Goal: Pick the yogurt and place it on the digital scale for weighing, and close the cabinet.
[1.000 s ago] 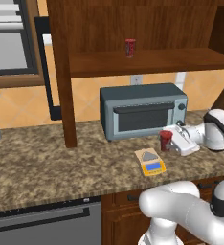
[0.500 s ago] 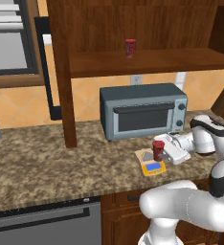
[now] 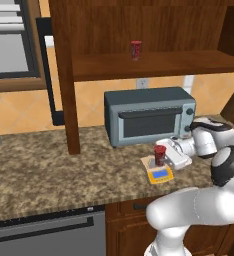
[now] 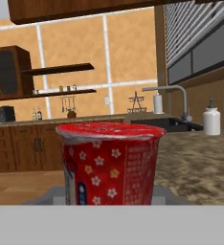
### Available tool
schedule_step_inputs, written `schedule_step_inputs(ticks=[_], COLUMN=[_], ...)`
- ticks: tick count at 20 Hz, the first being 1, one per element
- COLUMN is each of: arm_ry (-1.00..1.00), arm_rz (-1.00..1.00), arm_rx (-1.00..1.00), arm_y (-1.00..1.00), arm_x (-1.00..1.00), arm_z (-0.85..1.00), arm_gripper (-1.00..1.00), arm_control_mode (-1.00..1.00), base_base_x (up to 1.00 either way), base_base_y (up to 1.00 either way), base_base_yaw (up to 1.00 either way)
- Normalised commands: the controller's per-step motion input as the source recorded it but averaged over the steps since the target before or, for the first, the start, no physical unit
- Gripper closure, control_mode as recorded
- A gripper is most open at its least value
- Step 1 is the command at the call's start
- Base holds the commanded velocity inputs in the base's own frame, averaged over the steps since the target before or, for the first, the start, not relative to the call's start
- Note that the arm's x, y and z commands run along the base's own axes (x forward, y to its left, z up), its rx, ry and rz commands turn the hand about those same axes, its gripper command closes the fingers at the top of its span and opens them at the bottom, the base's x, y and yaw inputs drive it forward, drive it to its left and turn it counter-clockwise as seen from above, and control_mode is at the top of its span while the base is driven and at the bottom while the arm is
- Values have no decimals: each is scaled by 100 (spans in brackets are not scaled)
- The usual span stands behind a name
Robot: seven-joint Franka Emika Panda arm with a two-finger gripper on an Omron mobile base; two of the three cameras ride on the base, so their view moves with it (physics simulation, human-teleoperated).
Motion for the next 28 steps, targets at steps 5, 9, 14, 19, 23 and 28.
schedule_step_inputs(ticks=[5, 9, 14, 19, 23, 28], arm_ry=[0, 0, -1, -1, 0, 0], arm_rz=[5, 0, 0, 0, 0, 0], arm_rx=[1, 0, 0, 1, 0, 0], arm_y=[-15, 0, -1, -6, 0, 0], arm_x=[28, 4, 9, 29, 29, 8], arm_z=[-17, -36, -20, -5, 0, -26], arm_gripper=[100, 100, 100, 100, 100, 100], arm_control_mode=[-100, -100, -100, -100, -100, -100], base_base_x=[0, 0, 0, 0, 0, 0], base_base_y=[0, 0, 0, 0, 0, 0], base_base_yaw=[0, 0, 0, 0, 0, 0])
